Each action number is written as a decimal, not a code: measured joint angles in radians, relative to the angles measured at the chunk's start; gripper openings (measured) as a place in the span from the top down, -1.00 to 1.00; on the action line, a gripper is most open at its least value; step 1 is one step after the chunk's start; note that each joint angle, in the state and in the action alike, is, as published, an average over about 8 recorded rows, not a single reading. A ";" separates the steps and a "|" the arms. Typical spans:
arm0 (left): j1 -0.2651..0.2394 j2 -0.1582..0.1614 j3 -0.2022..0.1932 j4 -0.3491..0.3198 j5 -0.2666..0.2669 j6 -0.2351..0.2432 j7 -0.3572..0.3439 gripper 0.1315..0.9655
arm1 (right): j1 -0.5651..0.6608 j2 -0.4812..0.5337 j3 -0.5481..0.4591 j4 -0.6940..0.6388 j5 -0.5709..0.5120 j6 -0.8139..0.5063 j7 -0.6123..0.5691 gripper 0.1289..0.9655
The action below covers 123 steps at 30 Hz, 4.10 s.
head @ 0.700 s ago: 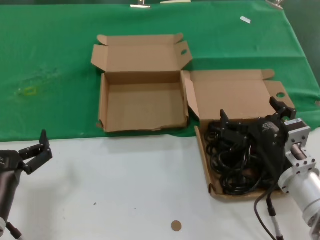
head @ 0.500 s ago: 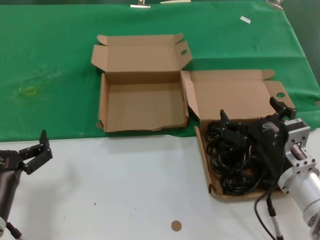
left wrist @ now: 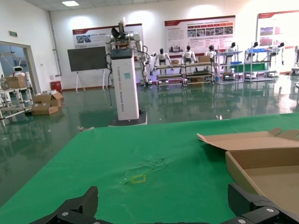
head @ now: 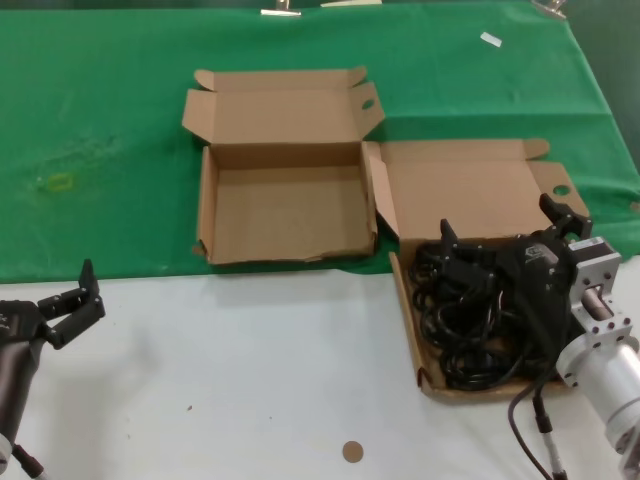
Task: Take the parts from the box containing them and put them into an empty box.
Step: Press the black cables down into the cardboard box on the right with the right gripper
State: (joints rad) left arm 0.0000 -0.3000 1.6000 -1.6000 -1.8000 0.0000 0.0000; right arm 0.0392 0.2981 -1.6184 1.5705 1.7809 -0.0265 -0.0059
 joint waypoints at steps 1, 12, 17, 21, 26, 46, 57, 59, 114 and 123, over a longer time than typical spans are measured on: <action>0.000 0.000 0.000 0.000 0.000 0.000 0.000 -1.00 | 0.000 0.000 0.000 0.000 0.000 0.000 0.000 -1.00; 0.000 0.000 0.000 0.000 0.000 0.000 0.000 -0.99 | 0.000 0.000 0.000 0.000 0.000 0.000 0.000 -1.00; 0.000 0.000 0.000 0.000 0.000 0.000 0.000 -0.94 | 0.000 0.000 0.000 0.000 0.000 0.000 0.000 -1.00; 0.000 0.000 0.000 0.000 0.000 0.000 0.000 -0.88 | 0.000 0.000 0.000 0.000 0.000 0.000 0.000 -1.00; 0.000 0.000 0.000 0.000 0.000 0.000 0.000 -0.74 | 0.000 0.000 0.000 0.000 0.000 0.000 0.000 -1.00; 0.000 0.000 0.000 0.000 0.000 0.000 0.000 0.06 | 0.004 0.146 -0.122 0.012 0.122 0.110 0.016 -1.00; 0.000 0.000 0.000 0.000 0.000 0.000 -0.001 0.61 | 0.049 0.377 -0.277 0.031 0.259 0.127 0.025 -1.00; 0.000 0.000 0.000 0.000 0.000 0.000 -0.001 0.70 | 0.065 0.420 -0.310 0.029 0.281 0.120 0.034 -1.00; 0.000 0.000 0.000 0.000 0.000 0.000 0.000 0.97 | 0.485 0.760 -0.363 -0.139 -0.103 -0.962 -0.042 -1.00; 0.000 0.000 0.000 0.000 0.000 0.000 0.000 0.97 | 0.599 0.670 -0.399 -0.233 -0.203 -1.036 -0.075 -1.00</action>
State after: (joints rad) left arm 0.0000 -0.3000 1.6001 -1.6000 -1.7996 0.0000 -0.0004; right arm 0.6382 0.9679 -2.0177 1.3376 1.5778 -1.0624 -0.0807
